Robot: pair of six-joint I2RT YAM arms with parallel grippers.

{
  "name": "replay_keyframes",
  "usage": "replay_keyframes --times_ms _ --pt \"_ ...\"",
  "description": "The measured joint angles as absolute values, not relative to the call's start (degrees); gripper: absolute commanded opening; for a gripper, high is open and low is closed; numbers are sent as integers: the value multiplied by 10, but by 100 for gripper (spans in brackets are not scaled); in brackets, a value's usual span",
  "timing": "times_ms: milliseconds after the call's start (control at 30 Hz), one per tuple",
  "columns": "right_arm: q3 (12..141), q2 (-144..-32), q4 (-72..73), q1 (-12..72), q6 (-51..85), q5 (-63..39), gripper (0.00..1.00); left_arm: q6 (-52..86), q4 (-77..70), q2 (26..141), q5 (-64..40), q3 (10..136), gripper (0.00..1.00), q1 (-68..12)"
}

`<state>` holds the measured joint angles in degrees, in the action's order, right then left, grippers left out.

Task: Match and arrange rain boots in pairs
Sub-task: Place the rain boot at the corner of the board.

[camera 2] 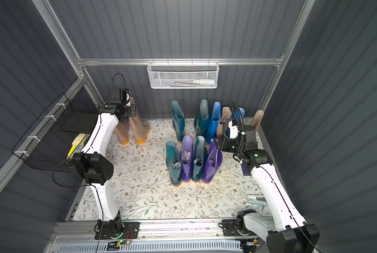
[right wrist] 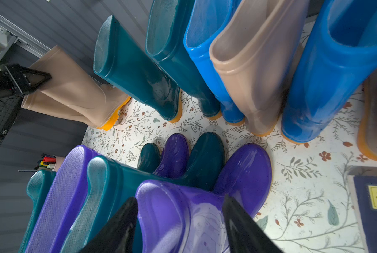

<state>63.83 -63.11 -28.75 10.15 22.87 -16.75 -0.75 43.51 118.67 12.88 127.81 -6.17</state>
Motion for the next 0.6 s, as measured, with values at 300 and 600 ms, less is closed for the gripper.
replay_keyframes --times_ms 300,600 --pt "639 -631 -288 102 225 -168 65 -28 420 1216 157 1313 0 -45" --pt "639 -631 -288 102 225 -168 65 -35 385 1214 194 1296 0 -33"
